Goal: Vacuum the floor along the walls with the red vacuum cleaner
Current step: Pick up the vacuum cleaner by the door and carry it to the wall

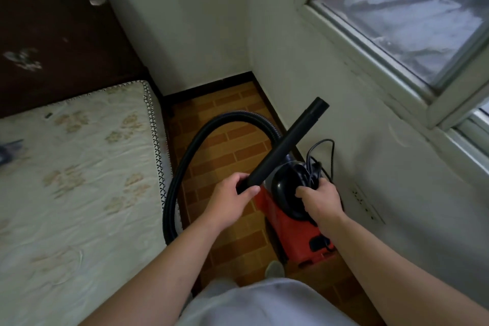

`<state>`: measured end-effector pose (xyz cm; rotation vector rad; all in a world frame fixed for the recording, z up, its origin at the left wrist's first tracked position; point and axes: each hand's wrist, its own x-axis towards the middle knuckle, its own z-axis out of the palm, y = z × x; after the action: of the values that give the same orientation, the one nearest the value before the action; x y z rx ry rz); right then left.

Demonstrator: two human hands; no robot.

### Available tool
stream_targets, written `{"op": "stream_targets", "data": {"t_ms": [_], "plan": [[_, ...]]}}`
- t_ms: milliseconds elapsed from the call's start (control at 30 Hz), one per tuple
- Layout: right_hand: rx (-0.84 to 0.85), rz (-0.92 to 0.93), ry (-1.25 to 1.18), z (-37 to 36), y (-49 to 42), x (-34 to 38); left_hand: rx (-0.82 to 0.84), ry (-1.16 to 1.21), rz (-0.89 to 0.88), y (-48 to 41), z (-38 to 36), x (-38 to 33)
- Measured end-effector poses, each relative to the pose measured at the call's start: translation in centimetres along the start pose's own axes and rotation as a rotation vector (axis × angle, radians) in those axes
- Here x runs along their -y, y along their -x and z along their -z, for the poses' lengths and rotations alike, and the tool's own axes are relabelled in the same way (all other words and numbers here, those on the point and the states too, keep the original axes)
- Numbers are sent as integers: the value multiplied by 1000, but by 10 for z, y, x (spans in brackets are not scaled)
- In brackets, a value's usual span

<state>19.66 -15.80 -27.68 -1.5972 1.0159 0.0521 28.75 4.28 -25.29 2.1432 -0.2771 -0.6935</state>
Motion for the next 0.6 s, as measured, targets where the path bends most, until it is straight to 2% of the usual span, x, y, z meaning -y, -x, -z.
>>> {"op": "stream_targets", "data": {"t_ms": [267, 433, 600], "plan": [[-48, -7, 25, -9, -43, 40, 38, 32, -16, -72, 21, -15], [-150, -72, 37, -26, -73, 56, 92, 32, -20, -136, 43, -17], [-282, -166, 66, -61, -100, 76, 242, 1, -89, -209, 73, -20]]}}
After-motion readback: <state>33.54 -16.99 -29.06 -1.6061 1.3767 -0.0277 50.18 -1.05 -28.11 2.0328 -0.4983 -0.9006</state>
